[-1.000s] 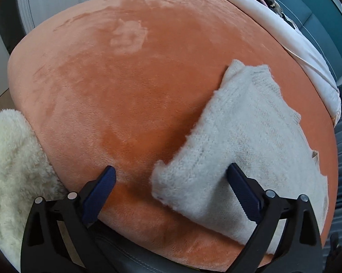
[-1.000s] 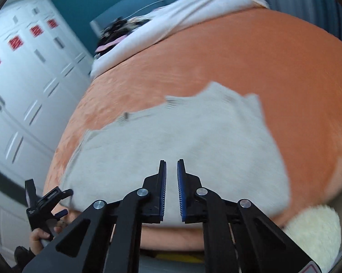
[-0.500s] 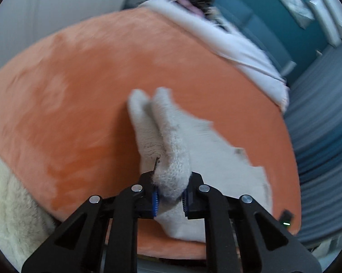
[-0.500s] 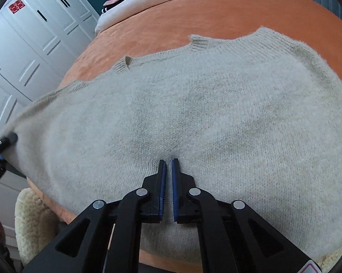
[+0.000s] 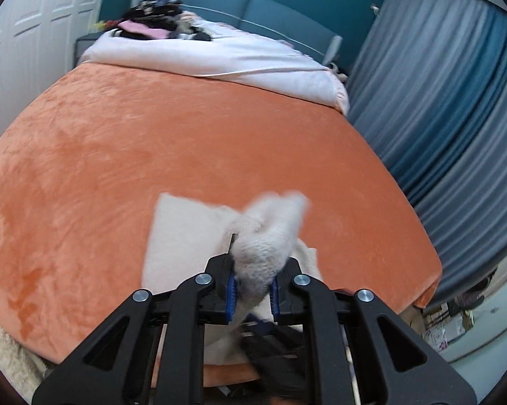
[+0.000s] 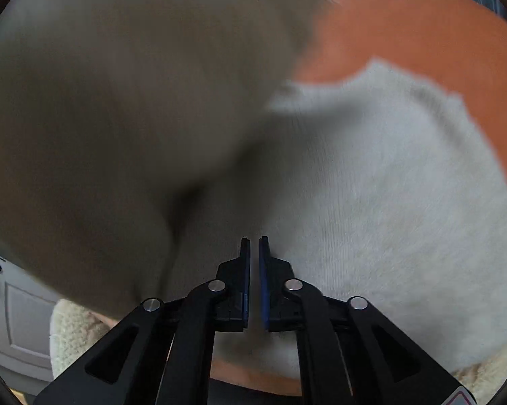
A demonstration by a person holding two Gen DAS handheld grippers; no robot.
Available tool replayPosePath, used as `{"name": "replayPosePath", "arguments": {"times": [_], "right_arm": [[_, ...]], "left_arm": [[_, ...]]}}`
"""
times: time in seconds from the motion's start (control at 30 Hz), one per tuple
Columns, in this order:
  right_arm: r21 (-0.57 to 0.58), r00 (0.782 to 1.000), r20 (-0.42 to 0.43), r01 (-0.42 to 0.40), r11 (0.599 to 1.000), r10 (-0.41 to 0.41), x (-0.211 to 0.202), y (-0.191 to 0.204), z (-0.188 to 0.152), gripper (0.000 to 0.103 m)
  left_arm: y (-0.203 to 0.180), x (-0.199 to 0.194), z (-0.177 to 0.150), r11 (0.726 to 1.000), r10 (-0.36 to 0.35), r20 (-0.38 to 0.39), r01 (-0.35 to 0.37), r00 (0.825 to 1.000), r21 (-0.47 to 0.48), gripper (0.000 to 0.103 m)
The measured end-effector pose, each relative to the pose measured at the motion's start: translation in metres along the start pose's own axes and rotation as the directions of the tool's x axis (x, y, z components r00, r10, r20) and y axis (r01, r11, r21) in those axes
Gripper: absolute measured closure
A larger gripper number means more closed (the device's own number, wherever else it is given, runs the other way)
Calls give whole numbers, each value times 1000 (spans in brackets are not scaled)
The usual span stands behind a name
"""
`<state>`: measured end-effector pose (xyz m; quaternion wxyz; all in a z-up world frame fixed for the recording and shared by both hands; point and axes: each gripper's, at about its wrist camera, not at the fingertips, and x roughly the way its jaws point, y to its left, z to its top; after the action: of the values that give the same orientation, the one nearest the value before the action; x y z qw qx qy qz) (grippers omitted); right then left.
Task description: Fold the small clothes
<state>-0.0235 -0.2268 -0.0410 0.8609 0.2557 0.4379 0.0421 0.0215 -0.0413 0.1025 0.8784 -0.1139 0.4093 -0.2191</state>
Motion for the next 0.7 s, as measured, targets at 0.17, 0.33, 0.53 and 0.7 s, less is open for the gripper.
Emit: {"name": "replayPosePath", "arguments": {"times": [0.17,0.33,0.53,0.7], "right_arm": [[-27,999,-36,-15,1000,14,15,20,3,98],[-38,984,-173,44,998,-50,77,25,-10,100],[-35,991,-135,14,999,-19,56,51,1,93],[-125,983,-182,-4,992,-19,77,87,18,93]], "left_arm": [[71,-36,2,979,107,46,-97,993,-177,89],[146,-48,-13,906,202,30,-175,979,-385,89],[229,-21,-63,770,241,-88,-246,966,-589,89],[254,-11,-86,749,244,-137,-276,960,-602,88]]}}
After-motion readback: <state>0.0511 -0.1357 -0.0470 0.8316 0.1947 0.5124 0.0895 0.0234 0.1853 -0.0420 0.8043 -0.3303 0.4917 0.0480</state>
